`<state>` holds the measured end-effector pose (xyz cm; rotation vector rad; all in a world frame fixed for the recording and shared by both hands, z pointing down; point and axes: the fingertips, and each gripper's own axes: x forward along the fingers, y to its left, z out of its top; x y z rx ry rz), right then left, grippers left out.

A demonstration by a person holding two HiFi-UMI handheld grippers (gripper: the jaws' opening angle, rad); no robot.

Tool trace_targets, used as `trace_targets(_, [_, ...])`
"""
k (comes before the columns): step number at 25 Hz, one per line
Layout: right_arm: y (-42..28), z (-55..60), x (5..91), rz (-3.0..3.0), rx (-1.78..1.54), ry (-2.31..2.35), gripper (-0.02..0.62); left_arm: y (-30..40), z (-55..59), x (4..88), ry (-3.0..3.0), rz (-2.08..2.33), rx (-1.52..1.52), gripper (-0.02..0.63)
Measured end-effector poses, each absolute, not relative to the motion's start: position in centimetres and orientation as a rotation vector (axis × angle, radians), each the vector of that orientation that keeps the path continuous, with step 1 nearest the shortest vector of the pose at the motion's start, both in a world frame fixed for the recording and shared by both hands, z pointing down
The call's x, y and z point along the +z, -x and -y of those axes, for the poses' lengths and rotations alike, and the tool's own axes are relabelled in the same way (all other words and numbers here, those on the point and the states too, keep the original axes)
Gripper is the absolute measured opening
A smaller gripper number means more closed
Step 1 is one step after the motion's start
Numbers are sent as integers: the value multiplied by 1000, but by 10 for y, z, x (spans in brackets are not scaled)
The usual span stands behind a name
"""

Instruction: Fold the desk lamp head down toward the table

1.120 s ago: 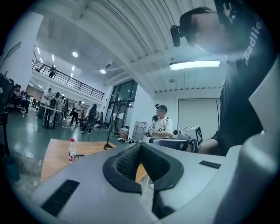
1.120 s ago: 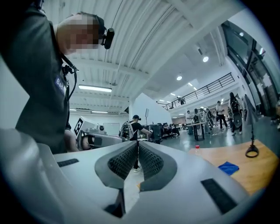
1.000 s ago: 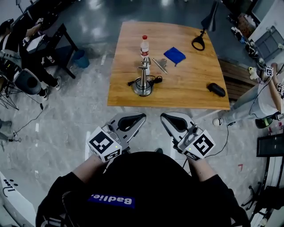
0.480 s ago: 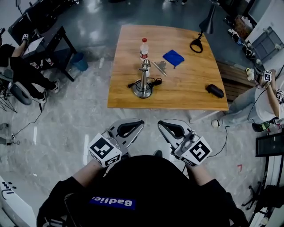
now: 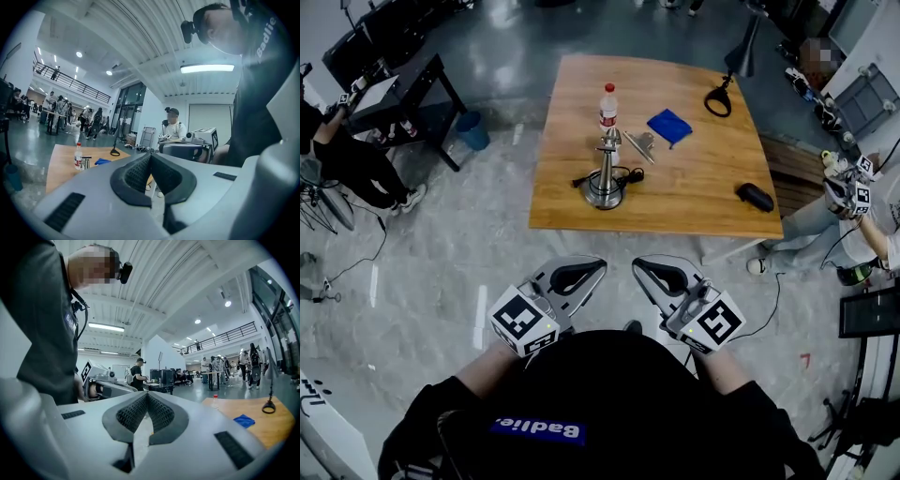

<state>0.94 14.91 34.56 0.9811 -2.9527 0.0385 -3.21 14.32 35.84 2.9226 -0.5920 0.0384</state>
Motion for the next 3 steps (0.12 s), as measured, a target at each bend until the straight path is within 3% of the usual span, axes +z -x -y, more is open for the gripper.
trace_targets(3, [-9, -149, 343, 2957, 37, -980, 6, 33, -143, 356, -2920, 608, 41, 9])
